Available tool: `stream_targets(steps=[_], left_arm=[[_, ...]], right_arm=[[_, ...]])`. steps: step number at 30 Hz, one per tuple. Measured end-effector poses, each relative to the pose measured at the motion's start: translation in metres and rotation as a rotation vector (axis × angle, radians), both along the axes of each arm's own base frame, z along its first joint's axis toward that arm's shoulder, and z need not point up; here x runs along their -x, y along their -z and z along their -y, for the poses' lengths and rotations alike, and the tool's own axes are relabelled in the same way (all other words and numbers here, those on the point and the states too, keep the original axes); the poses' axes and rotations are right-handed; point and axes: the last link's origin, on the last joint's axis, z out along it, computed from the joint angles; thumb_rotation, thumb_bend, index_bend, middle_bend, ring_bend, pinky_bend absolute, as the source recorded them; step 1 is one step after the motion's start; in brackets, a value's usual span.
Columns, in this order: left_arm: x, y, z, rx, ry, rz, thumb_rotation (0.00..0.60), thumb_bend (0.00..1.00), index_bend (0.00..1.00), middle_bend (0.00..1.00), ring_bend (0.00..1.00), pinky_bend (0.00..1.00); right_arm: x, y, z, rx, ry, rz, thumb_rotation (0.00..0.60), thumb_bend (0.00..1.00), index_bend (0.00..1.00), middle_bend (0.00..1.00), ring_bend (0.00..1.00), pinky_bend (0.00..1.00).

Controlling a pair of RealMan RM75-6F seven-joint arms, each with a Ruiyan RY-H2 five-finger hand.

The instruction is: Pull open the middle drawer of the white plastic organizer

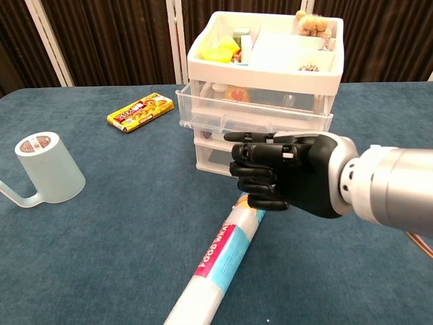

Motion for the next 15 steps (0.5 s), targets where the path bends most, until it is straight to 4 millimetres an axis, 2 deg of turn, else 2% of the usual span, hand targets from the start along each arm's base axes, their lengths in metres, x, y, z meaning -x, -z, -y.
stream_targets(steps=[7,15], left_arm=[[0.000,0.000,0.001,0.000,0.003,-0.003,0.600,0.00,0.00,0.00,0.00,0.04],[0.000,0.002,0.002,0.003,-0.008,0.002,0.600,0.00,0.00,0.00,0.00,0.04]], right_arm=[[0.008,-0.011,-0.022,-0.008,-0.041,-0.054,0.600,0.72,0.00,0.94,0.87,0.95],[0.018,-0.038,-0.031,0.126,-0.165,-0.213,0.600,0.72,0.03,0.93,0.87,0.95]])
